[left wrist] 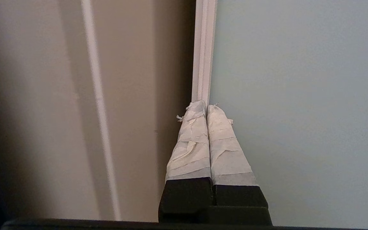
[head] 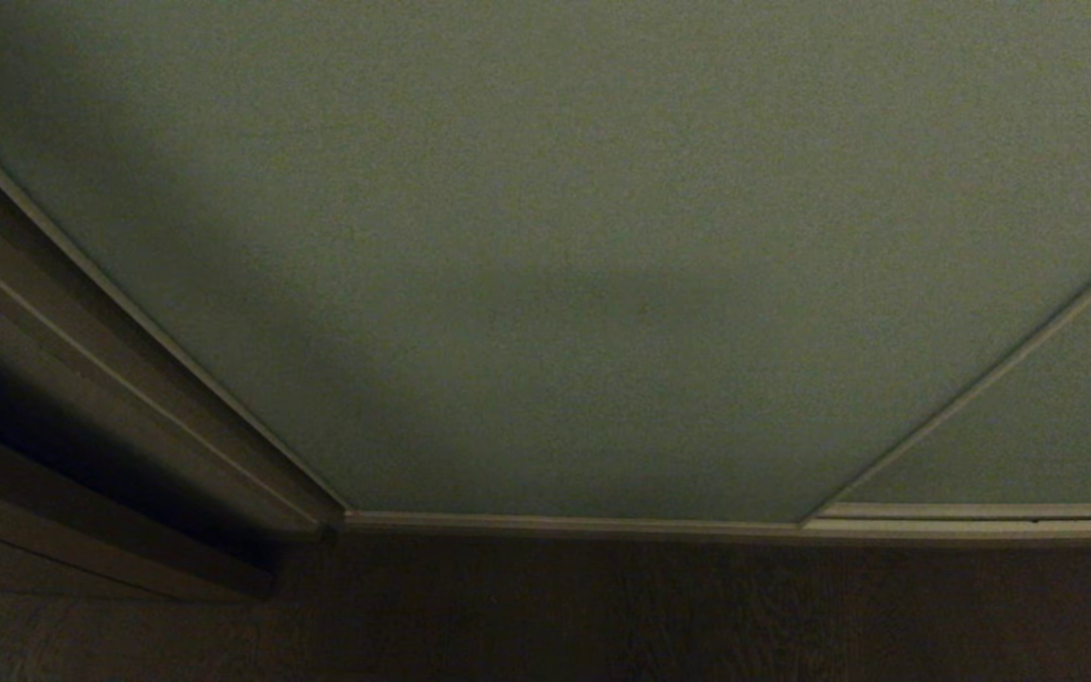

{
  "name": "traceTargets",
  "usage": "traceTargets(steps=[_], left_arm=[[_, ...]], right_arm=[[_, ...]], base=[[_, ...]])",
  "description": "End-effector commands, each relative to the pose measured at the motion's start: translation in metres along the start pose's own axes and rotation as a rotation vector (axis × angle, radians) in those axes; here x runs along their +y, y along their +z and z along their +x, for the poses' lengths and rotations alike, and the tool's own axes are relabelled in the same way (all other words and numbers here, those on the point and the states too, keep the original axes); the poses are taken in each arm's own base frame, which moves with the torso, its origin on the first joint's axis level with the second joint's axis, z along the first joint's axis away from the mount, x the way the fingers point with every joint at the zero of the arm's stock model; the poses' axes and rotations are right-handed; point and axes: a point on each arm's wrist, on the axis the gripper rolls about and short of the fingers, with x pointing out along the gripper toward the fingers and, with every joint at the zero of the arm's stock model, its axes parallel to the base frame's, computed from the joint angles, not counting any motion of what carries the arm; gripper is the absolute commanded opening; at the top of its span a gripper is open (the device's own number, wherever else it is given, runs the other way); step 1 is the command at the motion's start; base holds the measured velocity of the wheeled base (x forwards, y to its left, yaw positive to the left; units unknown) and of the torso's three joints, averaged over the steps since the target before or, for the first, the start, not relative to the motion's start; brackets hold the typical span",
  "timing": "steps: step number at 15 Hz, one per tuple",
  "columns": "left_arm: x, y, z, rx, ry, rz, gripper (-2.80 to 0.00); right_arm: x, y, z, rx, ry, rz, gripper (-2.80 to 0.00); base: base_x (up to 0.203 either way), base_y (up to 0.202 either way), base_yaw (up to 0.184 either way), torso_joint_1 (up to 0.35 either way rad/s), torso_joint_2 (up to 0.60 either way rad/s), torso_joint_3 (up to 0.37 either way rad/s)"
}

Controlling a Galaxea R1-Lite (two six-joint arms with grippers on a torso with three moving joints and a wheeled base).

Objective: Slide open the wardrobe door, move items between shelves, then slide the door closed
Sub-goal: Open the door

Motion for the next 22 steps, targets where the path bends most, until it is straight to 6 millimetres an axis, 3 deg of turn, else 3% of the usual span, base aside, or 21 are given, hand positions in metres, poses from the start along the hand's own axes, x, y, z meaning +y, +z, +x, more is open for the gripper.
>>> traceTargets(steps=[1, 5, 7, 10, 14, 18, 22], left_arm=[[0.006, 0.008, 0.001, 0.001, 0.029, 0.003, -2.8], [0.015, 0.038, -0.028, -0.066, 0.027, -0.012, -2.8], [0.019, 0.043, -0.046, -0.071, 0.006, -0.011, -2.8], [0.02, 0.037, -0.048, -0.047, -0.018, -0.005, -2.8], [0.023, 0.062, -0.056, -0.133, -0.004, -0.024, -2.8], [0.03, 0.052, -0.049, -0.097, 0.057, 0.037, -2.8], [0.031, 0.034, -0.038, 0.015, 0.01, 0.037, -2.8]], right_arm=[[0.0, 0.0, 0.0, -0.002, 0.0, 0.0, -2.8], [0.0, 0.0, 0.0, -0.002, 0.001, 0.0, -2.8], [0.0, 0.0, 0.0, -0.002, 0.0, -0.001, -2.8], [0.0, 0.0, 0.0, -0.002, 0.001, 0.0, -2.8], [0.0, 0.0, 0.0, -0.002, 0.001, -0.002, -2.8], [0.0, 0.0, 0.0, -0.002, 0.0, -0.001, -2.8], [0.0, 0.0, 0.0, -0.002, 0.001, 0.0, -2.8]], base=[[0.0, 0.0, 0.0, 0.0, 0.0, 0.0], [0.0, 0.0, 0.0, 0.0, 0.0, 0.0], [0.0, 0.0, 0.0, 0.0, 0.0, 0.0], [0.0, 0.0, 0.0, 0.0, 0.0, 0.0], [0.0, 0.0, 0.0, 0.0, 0.0, 0.0], [0.0, 0.0, 0.0, 0.0, 0.0, 0.0], [0.0, 0.0, 0.0, 0.0, 0.0, 0.0]])
